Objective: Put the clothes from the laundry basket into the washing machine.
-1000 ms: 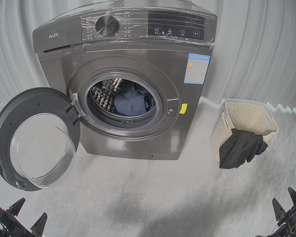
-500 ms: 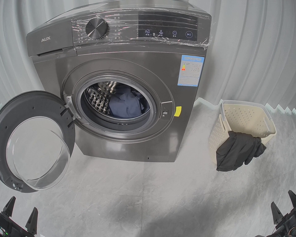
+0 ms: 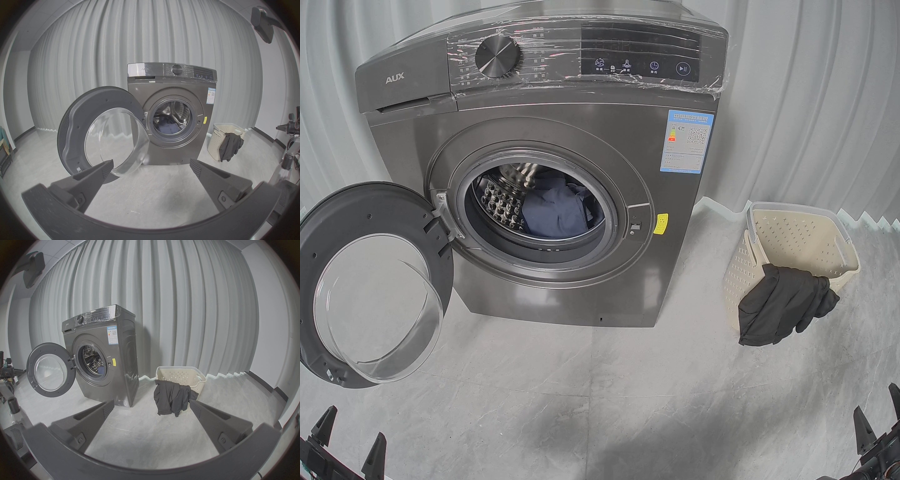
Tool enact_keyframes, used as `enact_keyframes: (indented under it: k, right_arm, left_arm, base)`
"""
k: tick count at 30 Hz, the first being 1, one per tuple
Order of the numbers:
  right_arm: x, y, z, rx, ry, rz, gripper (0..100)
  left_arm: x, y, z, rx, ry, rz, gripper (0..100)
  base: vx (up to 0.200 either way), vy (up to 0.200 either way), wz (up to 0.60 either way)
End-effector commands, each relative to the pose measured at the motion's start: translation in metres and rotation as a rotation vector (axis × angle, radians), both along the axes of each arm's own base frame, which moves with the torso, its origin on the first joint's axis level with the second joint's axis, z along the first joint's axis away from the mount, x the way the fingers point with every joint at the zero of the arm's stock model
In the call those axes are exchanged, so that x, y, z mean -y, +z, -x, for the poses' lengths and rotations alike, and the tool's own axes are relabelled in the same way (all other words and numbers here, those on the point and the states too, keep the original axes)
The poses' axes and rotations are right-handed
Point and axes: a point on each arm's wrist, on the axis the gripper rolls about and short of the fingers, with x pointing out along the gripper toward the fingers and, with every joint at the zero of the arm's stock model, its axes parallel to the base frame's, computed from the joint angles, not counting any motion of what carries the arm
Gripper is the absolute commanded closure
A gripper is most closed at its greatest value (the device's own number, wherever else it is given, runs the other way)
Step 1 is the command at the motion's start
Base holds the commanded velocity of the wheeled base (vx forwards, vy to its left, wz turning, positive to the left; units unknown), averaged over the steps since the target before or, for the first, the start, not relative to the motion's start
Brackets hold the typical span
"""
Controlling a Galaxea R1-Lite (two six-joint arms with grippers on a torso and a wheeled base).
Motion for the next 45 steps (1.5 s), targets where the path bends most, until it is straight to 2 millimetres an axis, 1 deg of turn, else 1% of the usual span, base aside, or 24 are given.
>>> enact_keyframes:
  k: [1,6,18,24,30,42,45]
  right_arm:
    - [-0.0003,-0.0045,-0.0004,-0.003,0.011,0.004,0]
    - [-0.0003,-0.0045,-0.0004,-0.003,0.011,0.002,0]
    - [-0.0003,-0.0045,-0.0004,-0.003,0.009,0.001,0]
    - [-0.0003,-0.0045,-0.0004,-0.003,0.009,0.001,0]
    - [-0.0002,-0.0045,-0.0004,-0.003,0.008,-0.004,0]
    - [-0.0001,-0.0045,-0.0004,-0.003,0.003,-0.004,0]
    - [-0.0001,-0.0045,-0.0004,-0.003,0.003,-0.004,0]
  left_arm:
    - [0.0001,-0.0029,-0.0001,0.016,-0.004,0.021,0]
    - [0.0000,-0.0029,-0.0002,0.014,-0.003,0.022,0]
    - [0.0000,-0.0029,-0.0001,0.016,-0.003,0.022,0]
    - [0.0000,-0.0027,-0.0002,0.015,-0.001,0.031,0]
    - [0.0000,-0.0028,-0.0001,0.017,0.000,0.034,0]
    - [-0.0002,-0.0029,-0.0001,0.015,0.010,0.045,0]
    - [-0.0002,-0.0028,-0.0001,0.017,0.010,0.044,0]
  base:
    - [0.000,0.000,0.00]
    - [0.000,0.000,0.00]
    - [0.000,-0.200,0.00]
    - [0.000,0.000,0.00]
    - [0.000,0.000,-0.60]
    - [0.000,0.000,0.00]
    - [0.000,-0.200,0.00]
